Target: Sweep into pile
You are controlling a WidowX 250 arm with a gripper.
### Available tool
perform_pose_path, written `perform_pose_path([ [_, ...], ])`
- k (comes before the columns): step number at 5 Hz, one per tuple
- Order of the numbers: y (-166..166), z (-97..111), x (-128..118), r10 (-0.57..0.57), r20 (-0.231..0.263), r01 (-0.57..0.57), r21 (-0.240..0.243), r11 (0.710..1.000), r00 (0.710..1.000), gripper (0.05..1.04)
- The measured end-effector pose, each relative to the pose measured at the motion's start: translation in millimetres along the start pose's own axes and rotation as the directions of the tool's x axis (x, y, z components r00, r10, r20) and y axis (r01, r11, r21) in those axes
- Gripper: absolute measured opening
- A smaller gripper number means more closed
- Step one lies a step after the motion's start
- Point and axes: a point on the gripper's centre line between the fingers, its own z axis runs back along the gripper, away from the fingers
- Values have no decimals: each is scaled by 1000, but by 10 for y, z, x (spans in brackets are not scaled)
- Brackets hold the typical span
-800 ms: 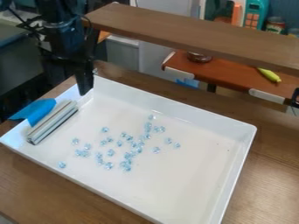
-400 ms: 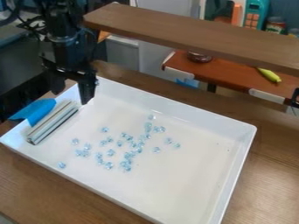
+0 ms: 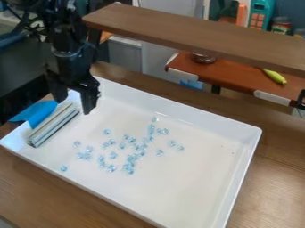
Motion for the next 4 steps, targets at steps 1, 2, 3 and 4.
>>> perform_pose_path([
  [1, 93, -157, -40, 15, -18, -15, -1, 1000, 1000, 999],
  [2, 153, -208, 5, 27, -15, -27, 1, 1000, 1000, 1000],
  [3, 229, -268, -14, 36, -20, -36, -1, 999, 999, 1000],
  [4, 279, -376, -39, 42, -31, -42, 9, 999, 999, 999],
])
